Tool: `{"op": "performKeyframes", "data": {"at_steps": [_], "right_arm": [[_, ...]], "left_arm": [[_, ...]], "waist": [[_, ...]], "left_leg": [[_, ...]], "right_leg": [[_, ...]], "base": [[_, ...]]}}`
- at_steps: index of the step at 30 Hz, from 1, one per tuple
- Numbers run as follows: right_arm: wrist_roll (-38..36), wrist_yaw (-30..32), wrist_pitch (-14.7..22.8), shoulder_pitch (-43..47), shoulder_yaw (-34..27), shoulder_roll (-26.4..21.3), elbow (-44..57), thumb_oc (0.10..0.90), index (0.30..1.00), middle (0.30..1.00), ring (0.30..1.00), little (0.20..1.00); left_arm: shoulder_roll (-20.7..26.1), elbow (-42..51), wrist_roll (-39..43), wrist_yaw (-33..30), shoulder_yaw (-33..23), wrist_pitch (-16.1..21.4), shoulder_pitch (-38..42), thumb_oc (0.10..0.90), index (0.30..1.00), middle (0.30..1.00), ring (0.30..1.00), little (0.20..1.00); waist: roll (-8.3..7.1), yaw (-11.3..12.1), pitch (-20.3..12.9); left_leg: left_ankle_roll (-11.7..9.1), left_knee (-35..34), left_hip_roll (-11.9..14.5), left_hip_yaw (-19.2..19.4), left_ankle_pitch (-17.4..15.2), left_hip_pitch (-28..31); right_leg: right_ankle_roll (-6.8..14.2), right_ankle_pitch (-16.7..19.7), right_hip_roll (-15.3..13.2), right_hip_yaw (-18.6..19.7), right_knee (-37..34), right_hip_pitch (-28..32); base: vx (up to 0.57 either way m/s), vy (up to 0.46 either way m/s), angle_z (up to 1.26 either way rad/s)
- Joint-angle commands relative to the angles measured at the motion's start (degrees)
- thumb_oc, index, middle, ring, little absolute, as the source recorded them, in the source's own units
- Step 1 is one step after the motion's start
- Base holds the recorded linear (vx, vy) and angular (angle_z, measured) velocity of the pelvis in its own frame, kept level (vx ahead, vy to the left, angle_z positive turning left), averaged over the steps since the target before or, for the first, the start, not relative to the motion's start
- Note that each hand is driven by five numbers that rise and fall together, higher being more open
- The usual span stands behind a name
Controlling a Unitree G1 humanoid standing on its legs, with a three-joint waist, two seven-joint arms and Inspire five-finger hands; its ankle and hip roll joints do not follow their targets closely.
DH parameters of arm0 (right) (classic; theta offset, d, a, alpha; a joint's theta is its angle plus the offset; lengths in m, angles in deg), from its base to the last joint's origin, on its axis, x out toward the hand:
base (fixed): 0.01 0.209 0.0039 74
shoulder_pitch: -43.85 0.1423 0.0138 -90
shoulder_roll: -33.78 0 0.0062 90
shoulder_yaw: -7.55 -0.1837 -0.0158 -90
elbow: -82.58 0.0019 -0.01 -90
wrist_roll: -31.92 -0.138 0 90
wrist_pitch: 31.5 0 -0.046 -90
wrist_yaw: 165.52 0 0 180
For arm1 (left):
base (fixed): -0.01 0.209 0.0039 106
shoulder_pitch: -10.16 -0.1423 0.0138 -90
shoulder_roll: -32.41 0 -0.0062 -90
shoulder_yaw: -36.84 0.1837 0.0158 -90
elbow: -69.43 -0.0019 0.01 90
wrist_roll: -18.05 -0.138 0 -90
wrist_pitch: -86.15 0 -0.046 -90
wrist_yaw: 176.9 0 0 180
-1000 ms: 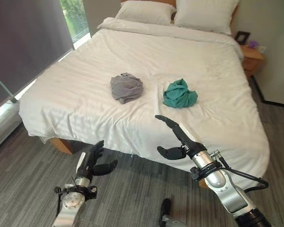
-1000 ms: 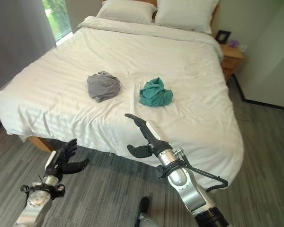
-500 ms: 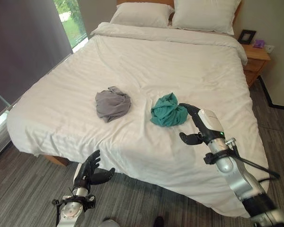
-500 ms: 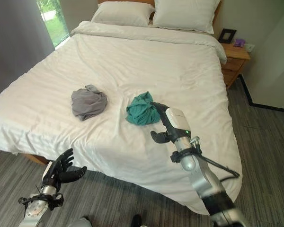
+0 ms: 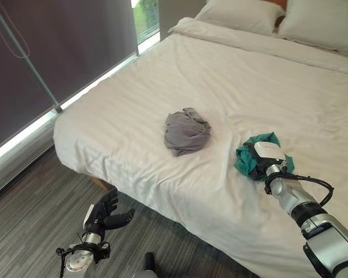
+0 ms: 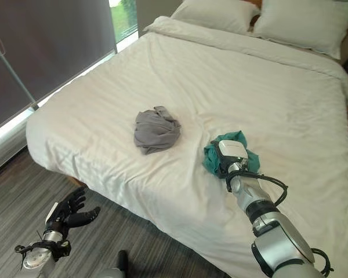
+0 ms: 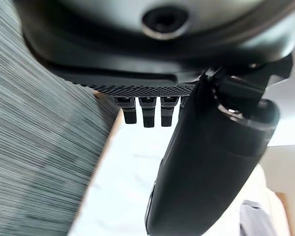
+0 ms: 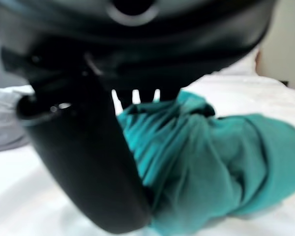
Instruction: Pick up bed clothes into laundry basket.
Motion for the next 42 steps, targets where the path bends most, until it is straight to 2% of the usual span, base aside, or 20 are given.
{"op": "performKeyframes", "data": {"at_steps": [1,4,5,6,12,13,16,17,18,20,21,22,26,30,33,34,37,38,39,42], "right_arm": [[2.05,4.96,-2.23,12.31,1.75,-7.00,-4.68,0.800,0.900,0.900,0.900,0.900],[2.75,5.23,-2.40,14.69,2.64,-9.32,-6.51,0.800,0.900,0.900,0.900,0.900],[2.12,4.85,-2.37,15.32,2.95,-10.17,-7.38,0.420,0.331,0.331,0.331,0.331],[0.46,4.16,-2.31,16.71,3.23,-11.13,-8.39,0.400,0.300,0.300,0.300,0.300],[-4.33,6.59,-1.65,16.64,-0.04,-13.09,3.92,0.400,0.300,0.300,0.300,0.300],[-4.85,8.95,-1.90,12.88,-4.65,-17.05,16.80,0.400,0.300,0.300,0.300,0.300],[-4.26,11.24,-1.51,2.19,-15.68,-29.07,29.39,0.400,0.300,0.300,0.300,0.300],[-4.18,11.17,-1.54,1.44,-16.42,-29.06,29.73,0.400,0.300,0.300,0.300,0.300],[-8.67,11.08,-0.95,-4.12,-22.94,-32.77,32.63,0.400,0.300,0.300,0.300,0.300],[-11.88,11.52,-0.88,-10.57,-30.14,-32.42,35.07,0.400,0.300,0.300,0.300,0.300],[-16.58,13.12,-0.67,-14.83,-35.15,-31.13,34.22,0.400,0.300,0.300,0.300,0.300],[-16.61,13.02,-0.59,-17.37,-37.63,-31.01,35.06,0.400,0.300,0.300,0.300,0.300],[-25.90,15.19,1.76,-28.07,-50.55,-24.39,34.63,0.400,0.300,0.300,0.300,0.300],[-25.33,13.14,3.17,-37.91,-54.73,-20.09,38.66,0.400,0.300,0.300,0.300,0.300],[-24.09,12.26,2.93,-46.69,-55.43,-14.87,35.55,0.400,0.300,0.300,0.300,0.300],[-24.07,12.25,2.97,-47.01,-55.76,-14.68,35.63,0.400,0.300,0.300,0.300,0.300],[-24.28,10.53,2.36,-53.40,-54.46,-9.89,30.14,0.400,0.300,0.300,0.300,0.300],[-25.78,10.20,2.49,-54.08,-54.31,-8.76,29.03,0.400,0.300,0.300,0.300,0.300],[-34.92,7.90,4.41,-54.62,-53.52,-5.28,25.27,0.400,0.300,0.300,0.300,0.300],[-39.49,4.83,5.03,-55.49,-51.11,-3.43,16.58,0.400,0.300,0.300,0.300,0.300]], "left_arm": [[2.19,0.12,1.18,0.66,1.82,5.87,5.86,0.800,0.900,0.900,0.900,0.900],[1.73,-3.08,0.60,-0.15,2.55,6.20,6.78,0.800,0.900,0.900,0.900,0.900],[1.48,-3.87,0.52,-0.34,2.66,6.16,7.03,0.800,0.900,0.900,0.900,0.900],[0.79,-5.75,0.82,-0.82,2.53,6.08,7.45,0.800,0.900,0.900,0.900,0.900],[1.15,-9.05,-3.46,-3.58,-0.55,5.33,6.88,0.800,0.900,0.900,0.900,0.900],[2.92,-7.39,-6.63,-5.79,-4.13,5.16,6.21,0.800,0.900,0.900,0.900,0.900],[11.79,1.73,-12.54,-11.12,-15.25,6.24,6.52,0.800,0.900,0.900,0.900,0.900],[11.99,1.92,-12.59,-11.14,-15.15,6.10,6.49,0.800,0.900,0.900,0.900,0.900],[17.31,8.44,-16.01,-15.76,-21.74,6.57,8.54,0.800,0.900,0.900,0.900,0.900],[18.91,12.01,-17.47,-18.57,-23.49,6.77,10.13,0.800,0.900,0.900,0.900,0.900],[18.45,16.82,-18.83,-22.74,-24.93,7.83,15.16,0.800,0.900,0.900,0.900,0.900],[18.74,17.14,-19.16,-23.02,-23.95,7.49,15.77,0.800,0.900,0.900,0.900,0.900],[18.80,16.19,-29.58,-29.11,-19.50,3.10,26.27,0.800,0.900,0.900,0.900,0.900],[22.77,7.29,-35.79,-29.22,-13.74,-0.83,34.19,0.800,0.900,0.900,0.900,0.900],[25.42,-2.53,-40.78,-28.01,-10.11,-4.46,37.70,0.800,0.900,0.900,0.900,0.900],[25.47,-2.91,-40.76,-28.11,-9.53,-4.34,38.25,0.800,0.900,0.900,0.900,0.900],[26.90,-10.34,-43.81,-26.67,-6.86,-6.50,39.91,0.800,0.900,0.900,0.900,0.900],[27.16,-11.92,-44.16,-26.15,-5.86,-6.79,40.69,0.800,0.900,0.900,0.900,0.900],[27.01,-16.88,-45.79,-25.49,-1.86,-8.08,43.54,0.800,0.900,0.900,0.900,0.900],[26.29,-26.89,-46.76,-23.32,4.93,-8.61,49.87,0.800,0.900,0.900,0.900,0.900]], "waist": [[0.54,-0.11,-0.58],[1.37,-0.09,-0.29],[1.68,0.04,-0.15],[1.99,0.06,0.14],[2.33,-0.60,0.08],[2.17,-0.92,-0.11],[1.00,-1.89,-1.81],[0.80,-1.70,-1.72],[0.26,-2.99,-2.76],[-0.63,-3.28,-3.25],[-0.82,-6.29,-4.67],[-1.30,-5.39,-4.45],[-1.55,-10.18,-6.38],[-0.56,-14.74,-7.06],[0.73,-18.86,-7.36],[0.59,-18.49,-7.42],[1.46,-21.40,-7.26],[1.58,-21.93,-7.32],[1.67,-23.28,-7.38],[2.00,-25.04,-7.40]], "left_leg": [[-8.16,0.01,4.98,0.16,0.78,-2.92],[-8.78,0.01,5.41,0.07,1.72,-5.72],[-9.02,0.01,5.57,0.05,2.16,-6.56],[-9.34,0.01,5.79,-0.05,2.79,-7.47],[-8.89,0.01,6.35,0.62,3.86,-6.62],[-8.85,0.01,6.24,0.48,3.61,-5.28],[-8.66,0.01,5.80,0.31,2.51,-1.64],[-8.65,0.01,5.77,0.34,2.48,-1.47],[-8.34,0.01,5.66,0.78,1.34,0.16],[-8.23,0.01,5.55,1.01,0.72,1.12],[-7.92,0.01,5.59,1.82,-0.38,2.41],[-7.89,0.01,5.51,1.91,-0.49,2.72],[-7.01,0.01,5.61,4.91,-2.87,5.82],[-6.53,0.01,5.95,8.82,-3.62,8.48],[-6.28,0.01,6.05,12.04,-4.23,10.15],[-6.29,0.01,6.05,12.18,-4.27,10.18],[-6.45,0.01,6.17,14.04,-4.34,10.50],[-6.50,0.01,6.22,14.36,-4.37,10.44],[-6.62,0.01,6.37,15.03,-4.32,10.03],[-7.44,0.01,6.62,15.20,-5.26,9.82]], "right_leg": [[4.14,4.68,-3.92,-0.53,0.10,-8.90],[4.43,4.86,-4.00,-0.76,0.10,-11.29],[4.44,4.74,-3.90,-0.65,0.10,-11.93],[4.46,4.37,-3.76,-0.59,0.10,-12.52],[3.91,4.42,-3.45,-1.36,0.10,-11.27],[4.03,4.06,-3.46,-1.47,0.10,-9.52],[4.58,3.99,-3.75,-1.74,0.10,-6.15],[4.60,3.97,-3.79,-1.72,0.10,-6.00],[4.99,4.03,-3.90,-1.20,0.10,-5.09],[5.20,4.06,-4.08,-1.08,0.10,-4.50],[5.35,4.33,-4.05,-0.28,0.10,-4.15],[5.43,4.28,-4.14,-0.23,0.10,-3.89],[5.87,4.79,-4.18,2.19,0.10,-3.57],[6.18,5.82,-3.94,5.31,0.10,-4.38],[6.32,6.37,-3.62,7.48,0.10,-5.42],[6.32,6.38,-3.61,7.61,0.10,-5.49],[6.52,6.83,-3.43,8.42,0.10,-6.50],[6.56,6.96,-3.41,8.53,0.10,-6.80],[6.62,7.38,-3.33,8.71,0.10,-7.65],[7.43,7.06,-3.16,9.23,0.10,-8.61]], "base": [[-0.04,-0.021,0.18],[0.06,-0.023,0.33],[0.01,0.012,0.05],[0.00,0.000,0.00],[0.02,0.002,0.00],[0.08,-0.004,0.01],[0.10,-0.023,0.15],[0.06,-0.016,0.23],[0.06,-0.011,0.15],[0.06,-0.002,-0.03],[0.04,0.013,-0.12],[0.06,0.019,-0.08],[0.06,0.019,-0.24],[0.05,0.028,-0.58],[0.07,0.038,-0.88],[0.05,0.023,-0.59],[0.03,0.021,-0.59],[0.00,0.019,-0.37],[0.00,0.010,-0.29],[0.04,0.030,-0.17]]}}
